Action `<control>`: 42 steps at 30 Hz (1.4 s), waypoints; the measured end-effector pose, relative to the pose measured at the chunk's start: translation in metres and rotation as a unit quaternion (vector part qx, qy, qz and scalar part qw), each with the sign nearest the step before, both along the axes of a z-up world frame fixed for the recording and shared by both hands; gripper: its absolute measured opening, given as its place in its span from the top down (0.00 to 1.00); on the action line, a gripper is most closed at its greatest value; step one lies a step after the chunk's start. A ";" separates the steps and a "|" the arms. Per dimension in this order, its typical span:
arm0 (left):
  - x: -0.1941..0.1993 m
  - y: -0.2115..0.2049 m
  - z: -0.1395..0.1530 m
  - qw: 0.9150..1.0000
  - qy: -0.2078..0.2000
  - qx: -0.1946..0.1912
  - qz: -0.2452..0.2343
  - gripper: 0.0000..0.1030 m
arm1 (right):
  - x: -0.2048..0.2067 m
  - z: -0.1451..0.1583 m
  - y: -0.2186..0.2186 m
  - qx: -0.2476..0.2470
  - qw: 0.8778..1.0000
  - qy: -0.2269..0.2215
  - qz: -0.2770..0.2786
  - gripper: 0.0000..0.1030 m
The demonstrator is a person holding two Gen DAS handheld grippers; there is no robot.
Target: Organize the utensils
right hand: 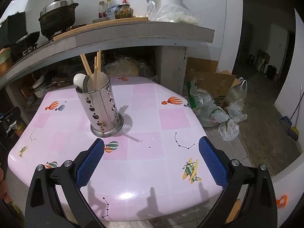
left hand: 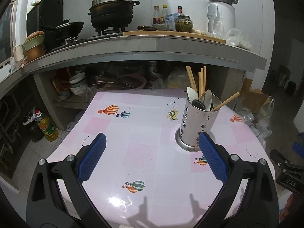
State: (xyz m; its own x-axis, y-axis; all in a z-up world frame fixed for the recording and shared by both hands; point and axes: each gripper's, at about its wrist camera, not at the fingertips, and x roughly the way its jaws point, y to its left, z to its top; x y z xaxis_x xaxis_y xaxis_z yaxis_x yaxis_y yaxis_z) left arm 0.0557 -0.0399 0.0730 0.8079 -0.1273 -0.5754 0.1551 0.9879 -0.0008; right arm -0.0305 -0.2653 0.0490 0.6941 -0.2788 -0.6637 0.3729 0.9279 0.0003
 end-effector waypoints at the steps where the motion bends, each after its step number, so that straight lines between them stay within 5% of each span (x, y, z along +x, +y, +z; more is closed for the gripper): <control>1: -0.001 0.000 -0.001 1.000 0.000 -0.001 0.001 0.09 | 0.000 0.000 0.001 0.000 1.000 -0.001 0.001 0.06; 42: -0.004 -0.009 -0.024 1.000 0.011 0.004 -0.005 0.09 | -0.003 -0.003 0.006 -0.016 1.000 -0.013 0.005 0.06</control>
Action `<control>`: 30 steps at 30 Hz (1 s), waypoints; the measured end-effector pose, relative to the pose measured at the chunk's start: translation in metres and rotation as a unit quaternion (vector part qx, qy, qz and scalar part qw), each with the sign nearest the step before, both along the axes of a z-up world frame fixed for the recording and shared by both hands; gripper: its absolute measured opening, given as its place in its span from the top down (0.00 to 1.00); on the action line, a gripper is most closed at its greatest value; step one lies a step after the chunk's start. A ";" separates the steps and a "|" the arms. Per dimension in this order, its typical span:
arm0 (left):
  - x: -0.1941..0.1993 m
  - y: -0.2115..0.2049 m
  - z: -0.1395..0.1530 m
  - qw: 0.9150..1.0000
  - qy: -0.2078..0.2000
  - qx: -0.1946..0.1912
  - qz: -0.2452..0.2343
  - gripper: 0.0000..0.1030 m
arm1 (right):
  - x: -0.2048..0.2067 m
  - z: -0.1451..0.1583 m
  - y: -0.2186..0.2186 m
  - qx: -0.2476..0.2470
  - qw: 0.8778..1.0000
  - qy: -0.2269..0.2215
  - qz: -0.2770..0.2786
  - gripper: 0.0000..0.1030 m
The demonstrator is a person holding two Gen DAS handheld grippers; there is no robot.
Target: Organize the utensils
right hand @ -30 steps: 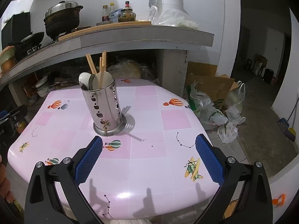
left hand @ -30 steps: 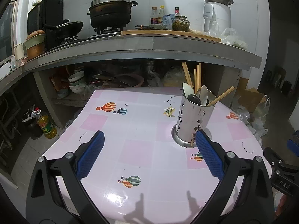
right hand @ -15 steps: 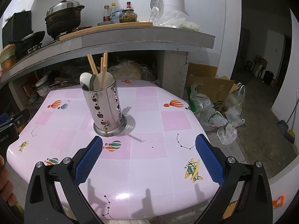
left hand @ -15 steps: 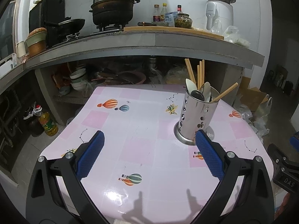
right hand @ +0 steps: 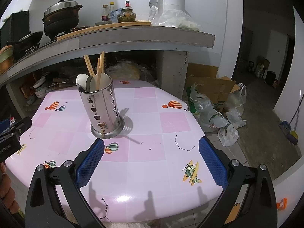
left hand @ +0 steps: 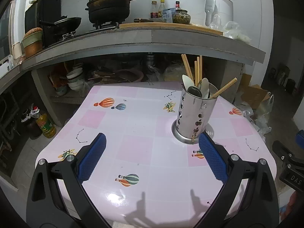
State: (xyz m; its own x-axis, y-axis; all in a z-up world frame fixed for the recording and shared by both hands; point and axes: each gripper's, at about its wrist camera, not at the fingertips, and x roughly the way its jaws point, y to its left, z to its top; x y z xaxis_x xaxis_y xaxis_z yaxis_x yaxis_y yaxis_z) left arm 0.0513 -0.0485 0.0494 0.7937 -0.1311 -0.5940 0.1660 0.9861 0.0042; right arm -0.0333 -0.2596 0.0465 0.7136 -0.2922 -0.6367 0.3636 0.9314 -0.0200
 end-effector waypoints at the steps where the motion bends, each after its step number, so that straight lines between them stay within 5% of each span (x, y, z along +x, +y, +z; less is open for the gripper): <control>1: 0.000 0.001 0.000 1.000 0.000 -0.001 0.000 0.09 | 0.000 0.000 0.001 0.000 1.000 0.000 0.001 0.06; 30: 0.002 0.006 0.002 1.000 0.003 -0.001 0.005 0.09 | 0.001 0.001 0.003 -0.002 1.000 0.000 0.002 0.06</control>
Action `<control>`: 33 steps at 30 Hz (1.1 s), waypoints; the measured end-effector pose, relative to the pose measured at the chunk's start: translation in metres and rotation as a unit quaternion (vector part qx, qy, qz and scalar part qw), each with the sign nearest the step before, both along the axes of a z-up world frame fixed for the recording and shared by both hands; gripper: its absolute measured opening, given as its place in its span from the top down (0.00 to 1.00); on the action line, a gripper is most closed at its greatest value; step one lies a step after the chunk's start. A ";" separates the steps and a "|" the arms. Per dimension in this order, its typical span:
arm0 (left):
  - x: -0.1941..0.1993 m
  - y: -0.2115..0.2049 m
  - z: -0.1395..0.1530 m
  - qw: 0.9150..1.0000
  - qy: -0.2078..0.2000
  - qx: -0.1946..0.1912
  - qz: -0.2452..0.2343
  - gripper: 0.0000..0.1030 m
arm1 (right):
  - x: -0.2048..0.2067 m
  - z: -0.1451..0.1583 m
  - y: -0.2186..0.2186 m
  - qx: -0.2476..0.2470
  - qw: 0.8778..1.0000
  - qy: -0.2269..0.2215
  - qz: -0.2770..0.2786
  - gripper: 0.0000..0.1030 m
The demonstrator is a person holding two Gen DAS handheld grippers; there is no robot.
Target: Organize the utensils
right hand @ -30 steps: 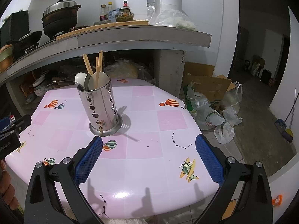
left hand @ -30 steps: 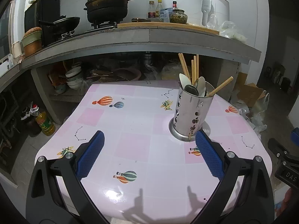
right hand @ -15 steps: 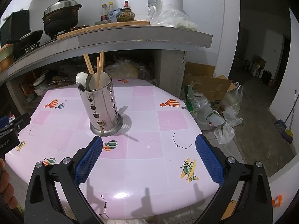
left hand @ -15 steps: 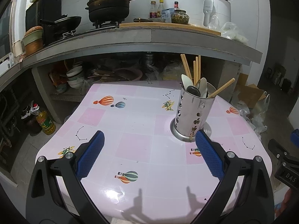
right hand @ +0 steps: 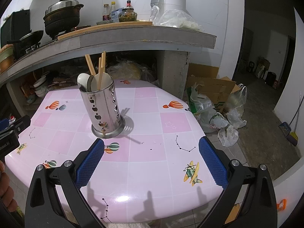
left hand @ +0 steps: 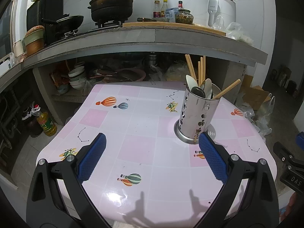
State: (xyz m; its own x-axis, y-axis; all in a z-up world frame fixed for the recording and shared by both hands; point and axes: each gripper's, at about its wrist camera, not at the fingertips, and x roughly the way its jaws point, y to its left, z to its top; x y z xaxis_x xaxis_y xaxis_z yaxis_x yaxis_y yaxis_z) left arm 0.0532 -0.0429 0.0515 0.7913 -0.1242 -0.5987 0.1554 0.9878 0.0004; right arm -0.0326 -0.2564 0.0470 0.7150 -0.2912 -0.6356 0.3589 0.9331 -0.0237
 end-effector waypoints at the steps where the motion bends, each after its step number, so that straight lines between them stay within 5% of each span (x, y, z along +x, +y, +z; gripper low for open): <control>1: 0.000 0.000 0.000 1.000 0.000 -0.001 0.000 0.09 | 0.000 0.000 0.000 0.000 1.000 0.000 0.000 0.06; 33: -0.002 -0.004 -0.004 1.000 0.007 0.005 0.001 0.09 | 0.000 -0.001 0.001 -0.001 1.000 0.000 0.001 0.06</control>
